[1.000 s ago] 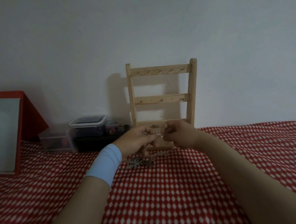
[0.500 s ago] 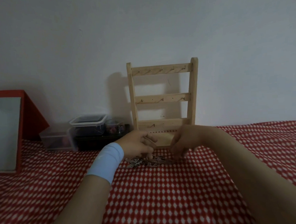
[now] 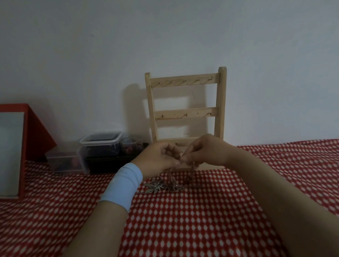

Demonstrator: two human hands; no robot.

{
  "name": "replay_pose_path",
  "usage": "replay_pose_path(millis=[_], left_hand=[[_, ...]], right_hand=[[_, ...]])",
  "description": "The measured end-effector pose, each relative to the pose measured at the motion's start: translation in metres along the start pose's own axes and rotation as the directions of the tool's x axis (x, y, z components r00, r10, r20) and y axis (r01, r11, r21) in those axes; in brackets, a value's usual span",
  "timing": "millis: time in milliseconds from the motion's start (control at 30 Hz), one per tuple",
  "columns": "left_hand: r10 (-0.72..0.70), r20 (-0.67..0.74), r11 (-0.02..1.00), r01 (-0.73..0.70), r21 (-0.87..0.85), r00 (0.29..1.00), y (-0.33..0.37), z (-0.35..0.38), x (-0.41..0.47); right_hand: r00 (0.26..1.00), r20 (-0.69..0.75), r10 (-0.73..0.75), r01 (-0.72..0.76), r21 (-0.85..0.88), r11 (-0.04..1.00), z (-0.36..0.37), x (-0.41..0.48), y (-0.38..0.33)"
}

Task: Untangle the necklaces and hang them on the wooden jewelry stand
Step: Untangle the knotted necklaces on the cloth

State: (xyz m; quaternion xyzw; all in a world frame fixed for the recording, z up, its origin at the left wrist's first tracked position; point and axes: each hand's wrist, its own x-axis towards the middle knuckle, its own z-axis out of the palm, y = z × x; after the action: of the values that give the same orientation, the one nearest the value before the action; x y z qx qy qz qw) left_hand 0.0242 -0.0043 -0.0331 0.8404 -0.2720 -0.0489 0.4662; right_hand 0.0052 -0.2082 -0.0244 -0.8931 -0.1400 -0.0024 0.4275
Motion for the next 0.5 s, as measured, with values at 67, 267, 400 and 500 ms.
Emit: replay_pose_path(millis=[67, 267, 400, 500], left_hand=[[-0.006, 0.043, 0.999, 0.004, 0.04, 0.999, -0.0001, 0.0017, 0.0011], [-0.019, -0.065, 0.996, 0.025, 0.091, 0.998, 0.0001, -0.0023, 0.0023], [-0.079, -0.037, 0.996, 0.081, 0.04, 0.996, 0.0017, -0.0007, 0.0002], [-0.106, -0.028, 0.993, 0.107, 0.054, 0.994, 0.0031, 0.0019, 0.0007]], right_hand=[[0.999, -0.032, 0.024, -0.024, 0.017, 1.0, -0.0019, -0.0002, 0.0015], [0.988, 0.129, 0.081, -0.1, 0.15, 0.984, -0.009, -0.0072, 0.006], [0.991, 0.11, 0.075, -0.088, 0.125, 0.988, -0.0094, -0.0064, 0.0058], [0.993, 0.09, 0.078, -0.085, 0.078, 0.993, -0.0093, -0.0053, 0.0052]])
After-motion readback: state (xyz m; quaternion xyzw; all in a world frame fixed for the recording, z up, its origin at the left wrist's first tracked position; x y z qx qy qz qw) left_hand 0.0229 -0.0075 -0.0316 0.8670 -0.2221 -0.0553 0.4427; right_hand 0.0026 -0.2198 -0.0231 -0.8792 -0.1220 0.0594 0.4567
